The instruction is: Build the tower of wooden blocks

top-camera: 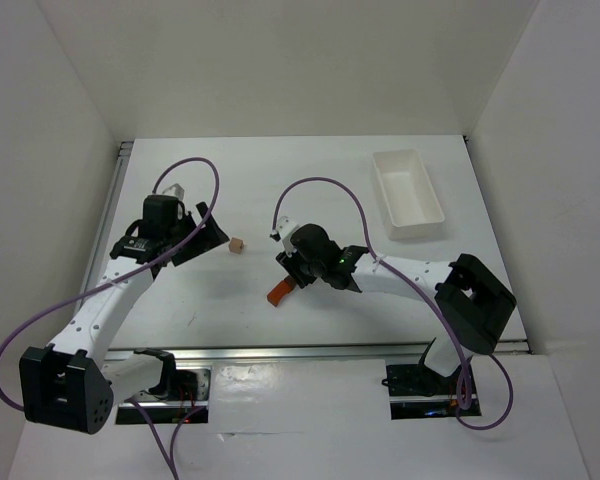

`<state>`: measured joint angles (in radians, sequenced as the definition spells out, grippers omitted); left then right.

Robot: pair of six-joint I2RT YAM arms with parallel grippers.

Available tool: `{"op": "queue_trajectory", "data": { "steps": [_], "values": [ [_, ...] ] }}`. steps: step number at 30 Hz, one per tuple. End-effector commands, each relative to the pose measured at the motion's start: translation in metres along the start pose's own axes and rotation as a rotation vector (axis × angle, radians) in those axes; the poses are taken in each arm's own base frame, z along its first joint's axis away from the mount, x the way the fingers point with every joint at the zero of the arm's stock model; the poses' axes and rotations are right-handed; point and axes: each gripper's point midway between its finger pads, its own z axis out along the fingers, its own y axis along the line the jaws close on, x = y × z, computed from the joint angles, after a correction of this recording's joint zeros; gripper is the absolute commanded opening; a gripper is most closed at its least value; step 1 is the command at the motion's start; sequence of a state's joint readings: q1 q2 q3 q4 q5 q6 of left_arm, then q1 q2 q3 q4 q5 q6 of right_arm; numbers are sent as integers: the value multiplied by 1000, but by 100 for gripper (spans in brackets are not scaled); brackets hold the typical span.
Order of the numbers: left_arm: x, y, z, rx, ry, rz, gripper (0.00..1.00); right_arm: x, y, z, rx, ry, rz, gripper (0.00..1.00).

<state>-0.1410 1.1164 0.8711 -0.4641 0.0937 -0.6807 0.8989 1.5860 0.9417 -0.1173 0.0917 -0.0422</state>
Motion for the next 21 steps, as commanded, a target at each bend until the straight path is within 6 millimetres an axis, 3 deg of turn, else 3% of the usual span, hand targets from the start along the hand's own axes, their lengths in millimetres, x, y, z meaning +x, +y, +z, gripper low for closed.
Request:
{"op": "queue_trajectory", "data": {
  "steps": [1,21],
  "values": [
    [-15,-10,-5,22,-45,28,99,-15,1,-2,11,-52,3,48],
    [-12,-10,-3,22,-33,42,99,-17,4,0,-9,-61,-33,41]
  ]
}}
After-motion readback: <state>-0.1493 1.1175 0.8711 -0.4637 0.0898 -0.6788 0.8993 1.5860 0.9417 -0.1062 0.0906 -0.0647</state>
